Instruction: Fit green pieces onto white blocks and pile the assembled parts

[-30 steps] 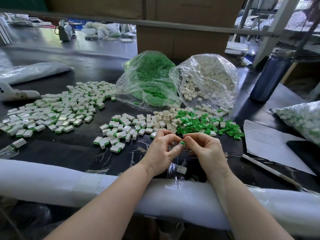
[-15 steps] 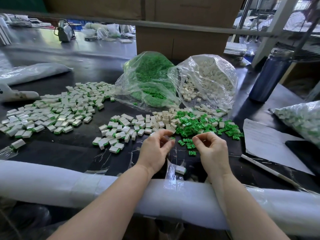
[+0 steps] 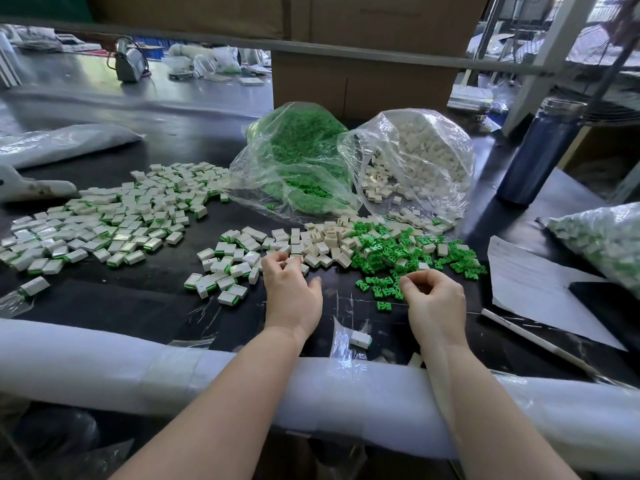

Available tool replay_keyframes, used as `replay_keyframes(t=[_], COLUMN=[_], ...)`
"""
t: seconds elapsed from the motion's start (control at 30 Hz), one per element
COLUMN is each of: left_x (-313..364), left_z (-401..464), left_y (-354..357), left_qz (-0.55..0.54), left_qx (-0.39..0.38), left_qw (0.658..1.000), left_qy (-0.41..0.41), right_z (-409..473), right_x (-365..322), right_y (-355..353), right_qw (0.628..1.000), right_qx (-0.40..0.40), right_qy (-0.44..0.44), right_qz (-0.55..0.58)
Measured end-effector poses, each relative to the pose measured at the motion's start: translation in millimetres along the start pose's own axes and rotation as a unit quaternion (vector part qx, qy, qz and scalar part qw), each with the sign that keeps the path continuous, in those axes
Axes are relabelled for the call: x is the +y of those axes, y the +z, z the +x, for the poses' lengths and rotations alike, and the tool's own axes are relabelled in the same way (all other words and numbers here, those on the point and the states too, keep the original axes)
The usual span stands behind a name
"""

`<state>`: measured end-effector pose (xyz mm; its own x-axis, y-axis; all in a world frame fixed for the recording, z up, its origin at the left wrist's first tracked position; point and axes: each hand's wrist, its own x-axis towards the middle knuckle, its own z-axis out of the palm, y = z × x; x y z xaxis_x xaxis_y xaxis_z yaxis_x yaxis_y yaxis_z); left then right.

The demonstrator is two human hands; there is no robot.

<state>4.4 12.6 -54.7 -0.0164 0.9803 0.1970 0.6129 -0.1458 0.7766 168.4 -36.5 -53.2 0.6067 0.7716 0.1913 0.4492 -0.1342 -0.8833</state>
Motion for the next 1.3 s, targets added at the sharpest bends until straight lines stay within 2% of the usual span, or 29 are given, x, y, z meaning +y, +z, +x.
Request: replay_keyframes(t=[0.2, 0.4, 0.83, 1.1, 1.2, 1.3], left_x=[4, 4, -3, -19, -23, -22], left_z=[-3, -4, 3, 29, 34, 36], left_y=[1, 6, -2, -26, -30, -26], left_qz=[0.085, 0.190, 0.365, 0.401, 0.392, 0.366], left_qx=[-0.037, -0.094, -0.175, -0.175, -0.152, -0.150], left_qw=[0.996, 0.975, 0.914, 0.898, 0.906, 0.919], left_qy=[0.009, 0.062, 0.001, -0.044, -0.046, -0.009], right_z=[1, 2, 0, 2, 1, 1], right_x=[1, 0, -1, -1, -1, -2], right_y=[-1, -1, -1, 2, 3, 4], right_qw=[1.000, 0.999, 0.998, 0.998, 0.998, 0.997], right_qx=[-0.007, -0.016, -0.031, -0.035, -0.037, -0.039], right_qy=[0.010, 0.018, 0.023, 0.022, 0.021, 0.017], right_qz=[-0.016, -0.026, -0.039, -0.040, -0.049, -0.058])
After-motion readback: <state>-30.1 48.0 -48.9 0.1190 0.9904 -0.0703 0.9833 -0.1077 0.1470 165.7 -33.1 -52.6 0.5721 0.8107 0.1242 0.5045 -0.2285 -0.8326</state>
